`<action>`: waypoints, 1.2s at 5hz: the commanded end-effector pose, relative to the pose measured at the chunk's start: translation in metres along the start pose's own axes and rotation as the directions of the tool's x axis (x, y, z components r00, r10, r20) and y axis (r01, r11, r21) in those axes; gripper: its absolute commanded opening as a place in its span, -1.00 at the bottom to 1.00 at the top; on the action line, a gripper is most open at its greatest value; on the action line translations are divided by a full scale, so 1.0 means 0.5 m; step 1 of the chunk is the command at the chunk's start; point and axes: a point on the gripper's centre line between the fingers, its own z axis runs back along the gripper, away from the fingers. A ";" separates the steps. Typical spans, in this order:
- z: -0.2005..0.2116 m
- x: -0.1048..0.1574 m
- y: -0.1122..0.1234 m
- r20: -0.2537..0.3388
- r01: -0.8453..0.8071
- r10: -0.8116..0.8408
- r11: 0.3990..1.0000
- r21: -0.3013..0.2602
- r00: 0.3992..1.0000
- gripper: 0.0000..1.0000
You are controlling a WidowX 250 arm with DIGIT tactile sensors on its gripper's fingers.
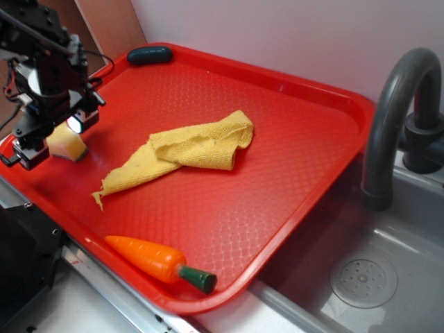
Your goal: Grab the green sponge.
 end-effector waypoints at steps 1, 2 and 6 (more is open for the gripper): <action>-0.035 -0.020 0.004 0.051 -0.002 0.002 1.000 -0.003 0.999 1.00; -0.036 -0.024 0.012 0.062 -0.009 0.011 1.000 -0.021 0.998 -1.00; 0.175 0.091 -0.081 -0.386 0.296 -0.397 0.908 -0.296 0.833 -1.00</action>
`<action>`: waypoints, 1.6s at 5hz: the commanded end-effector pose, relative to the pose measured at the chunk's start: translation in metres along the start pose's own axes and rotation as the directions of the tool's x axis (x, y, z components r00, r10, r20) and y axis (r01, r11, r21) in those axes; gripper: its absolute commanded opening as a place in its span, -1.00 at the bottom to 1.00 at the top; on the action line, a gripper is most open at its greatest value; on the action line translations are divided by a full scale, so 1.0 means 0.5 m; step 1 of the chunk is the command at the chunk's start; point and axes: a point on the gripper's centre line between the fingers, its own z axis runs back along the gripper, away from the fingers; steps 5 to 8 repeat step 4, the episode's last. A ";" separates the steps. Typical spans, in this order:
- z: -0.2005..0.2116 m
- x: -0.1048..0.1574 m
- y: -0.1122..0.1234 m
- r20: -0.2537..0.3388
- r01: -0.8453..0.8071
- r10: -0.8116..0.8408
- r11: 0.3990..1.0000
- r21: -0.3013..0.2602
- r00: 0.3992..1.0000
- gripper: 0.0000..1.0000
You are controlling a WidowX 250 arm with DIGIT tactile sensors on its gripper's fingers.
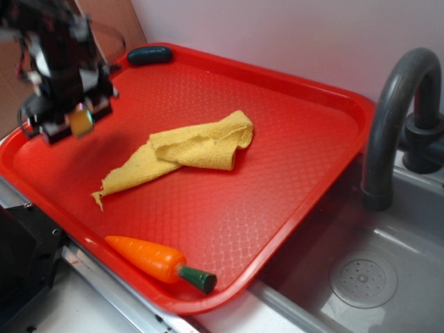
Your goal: Grab the green sponge.
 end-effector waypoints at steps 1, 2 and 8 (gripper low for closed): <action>0.189 0.026 -0.055 -0.303 0.343 -0.423 0.896 -0.282 0.854 -1.00; 0.240 -0.005 -0.064 -0.338 0.491 -0.631 0.765 -0.416 0.698 -1.00; 0.297 0.000 -0.054 -0.115 0.772 -0.891 0.439 -0.460 0.439 -1.00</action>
